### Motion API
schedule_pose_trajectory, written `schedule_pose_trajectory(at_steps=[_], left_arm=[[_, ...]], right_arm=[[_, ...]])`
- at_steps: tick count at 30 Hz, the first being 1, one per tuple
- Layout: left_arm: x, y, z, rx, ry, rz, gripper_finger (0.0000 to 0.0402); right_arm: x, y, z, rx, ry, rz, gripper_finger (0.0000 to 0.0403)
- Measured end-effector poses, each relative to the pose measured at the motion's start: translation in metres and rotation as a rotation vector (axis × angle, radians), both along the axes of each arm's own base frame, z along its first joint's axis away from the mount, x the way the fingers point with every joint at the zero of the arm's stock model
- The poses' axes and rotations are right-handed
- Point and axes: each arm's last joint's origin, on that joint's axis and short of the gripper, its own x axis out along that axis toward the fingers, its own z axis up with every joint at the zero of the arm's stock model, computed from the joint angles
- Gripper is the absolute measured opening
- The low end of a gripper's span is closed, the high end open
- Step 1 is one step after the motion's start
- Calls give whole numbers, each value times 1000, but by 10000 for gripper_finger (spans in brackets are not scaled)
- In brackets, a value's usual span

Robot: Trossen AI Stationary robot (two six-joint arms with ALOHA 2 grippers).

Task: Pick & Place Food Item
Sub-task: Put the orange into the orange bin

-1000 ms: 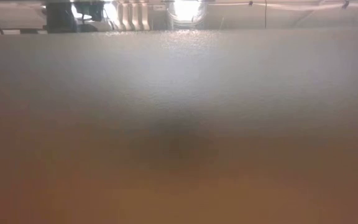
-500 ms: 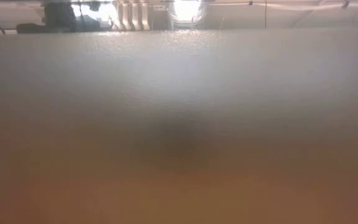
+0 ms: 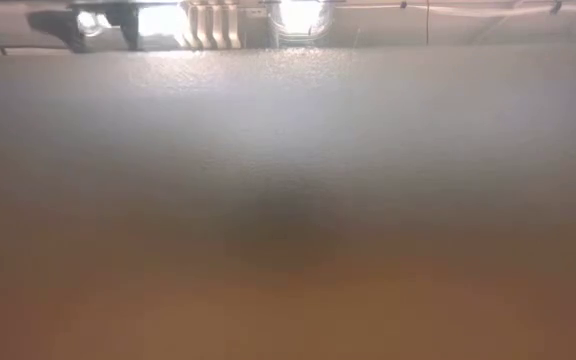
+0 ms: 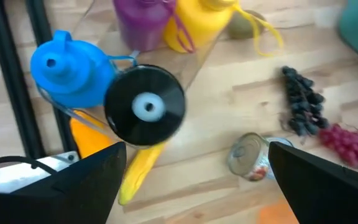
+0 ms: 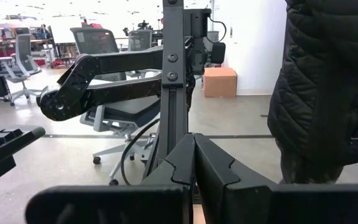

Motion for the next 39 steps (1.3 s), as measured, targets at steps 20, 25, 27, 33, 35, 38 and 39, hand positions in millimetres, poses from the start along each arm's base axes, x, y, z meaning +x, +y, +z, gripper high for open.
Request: schedule_pose_trajectory(at_steps=[20, 25, 27, 33, 35, 38, 39], left_arm=[[28, -63, 11, 339, -102, -240, 394], [26, -87, 3, 292, -92, -288, 394], [24, -98, -2, 260, -92, -304, 394], [18, -129, -17, 189, -63, -423, 394], [14, -140, -23, 134, -36, -498, 394], [9, -155, -33, 41, 9, -588, 394], [8, -160, -37, 17, 19, -602, 394]], right_arm=[[0, 0, 0, 0, -1, 0, 8], [0, 0, 0, 0, -1, 0, 8], [0, 0, 0, 0, 0, 0, 8], [0, 0, 0, 0, 0, 0, 8], [0, 0, 0, 0, 0, 0, 8], [0, 0, 0, 0, 0, 0, 8], [0, 0, 0, 0, -1, 0, 8]])
